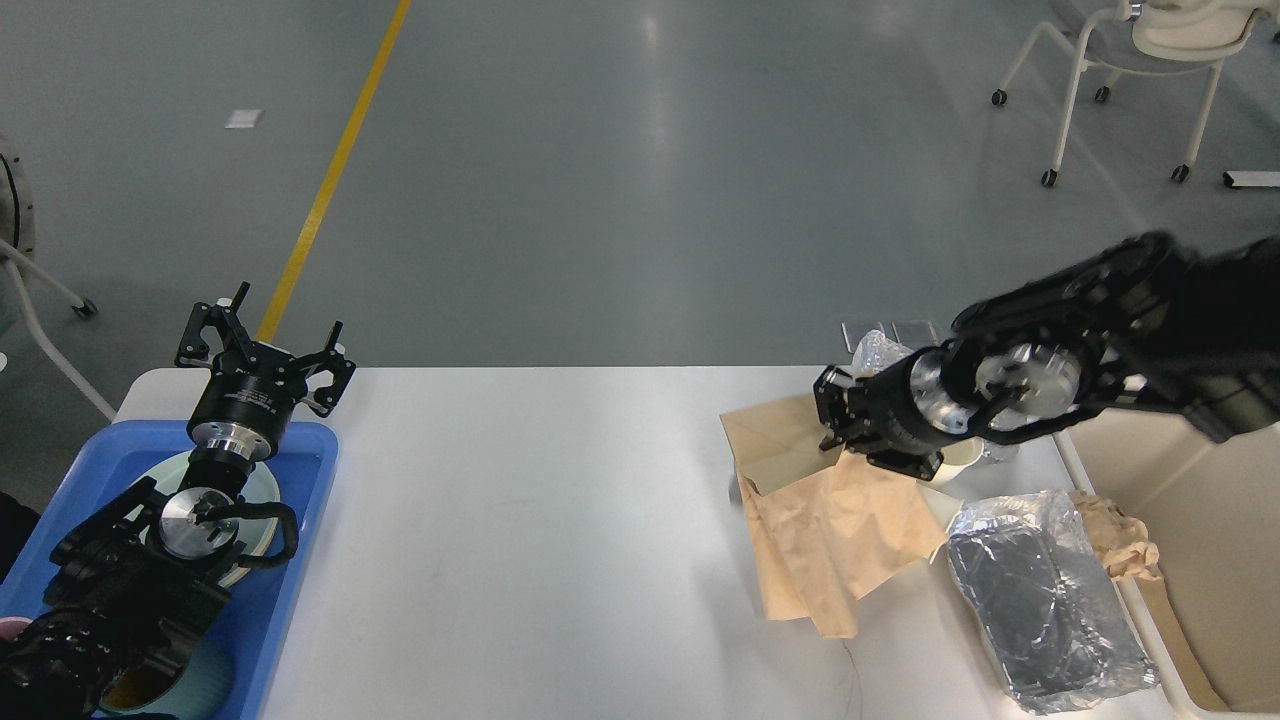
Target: Tidy desktop
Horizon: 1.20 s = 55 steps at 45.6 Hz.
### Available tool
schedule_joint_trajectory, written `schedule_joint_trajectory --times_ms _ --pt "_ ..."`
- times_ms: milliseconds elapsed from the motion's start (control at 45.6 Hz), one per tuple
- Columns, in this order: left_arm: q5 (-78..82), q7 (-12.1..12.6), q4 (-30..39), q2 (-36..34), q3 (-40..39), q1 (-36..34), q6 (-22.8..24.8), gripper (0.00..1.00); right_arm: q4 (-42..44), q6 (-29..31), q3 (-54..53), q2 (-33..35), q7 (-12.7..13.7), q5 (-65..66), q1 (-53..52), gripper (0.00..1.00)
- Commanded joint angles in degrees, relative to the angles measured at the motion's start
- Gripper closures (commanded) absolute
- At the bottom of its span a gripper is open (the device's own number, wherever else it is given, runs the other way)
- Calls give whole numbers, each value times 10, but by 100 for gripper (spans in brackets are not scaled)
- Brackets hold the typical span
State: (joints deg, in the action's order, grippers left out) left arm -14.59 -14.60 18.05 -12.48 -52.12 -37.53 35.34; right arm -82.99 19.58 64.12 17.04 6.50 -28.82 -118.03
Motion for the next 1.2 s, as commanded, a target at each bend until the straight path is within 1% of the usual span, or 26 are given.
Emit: schedule_joint_trajectory --times_ms 0,88,197,394,460,526,613,701,767,832,942,1030,1095,1183 --pt "0 0 0 0 0 0 0 1 -3 158 65 26 1 24 -167 100" --pt "0 0 0 0 0 0 0 1 8 225 98 38 1 74 -237 100" --pt "0 -1 0 0 0 1 0 1 8 260 122 54 0 117 -280 100" --pt "-1 -1 0 0 0 1 0 1 23 256 175 71 -2 134 -289 100" --pt "0 -1 0 0 0 1 0 1 48 243 200 89 -4 171 -280 100" --pt "0 0 0 0 0 0 0 1 87 226 208 121 -6 239 -252 100" --pt "0 0 0 0 0 0 0 1 154 210 200 189 -8 335 -187 100" --pt "-1 -1 0 0 0 0 0 1 229 185 184 248 -13 405 -107 100" --pt "0 0 0 0 0 0 0 1 273 154 167 283 -28 441 -35 100" --pt "0 0 0 0 0 0 0 1 320 106 144 303 -46 456 45 100" --pt "0 0 0 0 0 0 0 1 402 -6 110 308 -78 454 210 100" --pt "0 0 0 0 0 0 0 1 471 -71 62 295 -97 449 340 100" --pt "-1 -1 0 0 0 0 0 1 515 -91 0 276 -97 444 429 100" --pt "0 0 0 0 0 0 0 1 581 -101 -110 241 -97 444 552 100"
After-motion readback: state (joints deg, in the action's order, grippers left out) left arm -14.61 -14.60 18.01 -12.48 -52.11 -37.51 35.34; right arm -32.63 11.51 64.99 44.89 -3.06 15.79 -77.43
